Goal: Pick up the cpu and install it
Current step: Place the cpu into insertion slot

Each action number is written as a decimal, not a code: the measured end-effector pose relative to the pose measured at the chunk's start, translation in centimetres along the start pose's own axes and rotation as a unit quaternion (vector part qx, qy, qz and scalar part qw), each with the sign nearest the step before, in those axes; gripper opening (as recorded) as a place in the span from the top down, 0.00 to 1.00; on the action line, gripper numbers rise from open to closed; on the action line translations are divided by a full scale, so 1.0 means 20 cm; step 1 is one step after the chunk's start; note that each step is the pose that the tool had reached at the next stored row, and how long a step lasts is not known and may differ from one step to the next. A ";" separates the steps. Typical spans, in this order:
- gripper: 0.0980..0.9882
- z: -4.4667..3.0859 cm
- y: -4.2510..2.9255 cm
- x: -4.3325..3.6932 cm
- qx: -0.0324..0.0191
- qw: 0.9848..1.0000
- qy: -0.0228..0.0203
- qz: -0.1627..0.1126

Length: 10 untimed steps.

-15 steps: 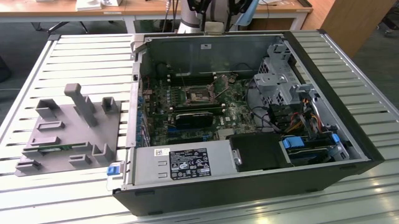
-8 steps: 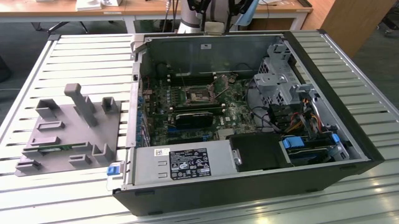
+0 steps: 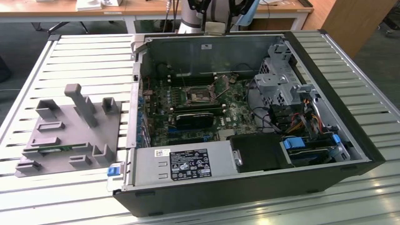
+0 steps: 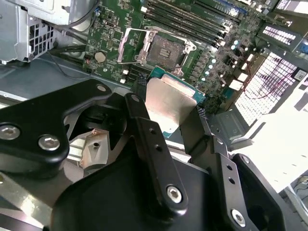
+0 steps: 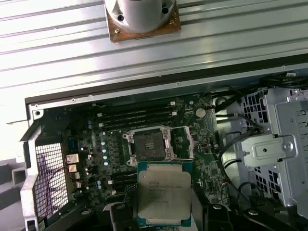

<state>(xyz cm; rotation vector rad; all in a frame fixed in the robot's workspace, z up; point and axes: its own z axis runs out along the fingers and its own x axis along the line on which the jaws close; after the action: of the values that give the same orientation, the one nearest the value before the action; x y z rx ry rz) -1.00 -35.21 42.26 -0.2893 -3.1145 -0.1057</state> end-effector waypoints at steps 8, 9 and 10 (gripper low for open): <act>0.51 0.002 0.000 0.000 0.000 1.000 -0.002 0.027; 0.51 0.003 0.000 0.000 -0.001 1.000 -0.002 0.030; 0.51 0.003 0.000 0.000 -0.001 0.999 -0.002 0.033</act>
<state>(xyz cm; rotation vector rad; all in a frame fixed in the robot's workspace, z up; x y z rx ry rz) -1.00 -35.21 42.20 -0.3937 -3.1053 -0.1063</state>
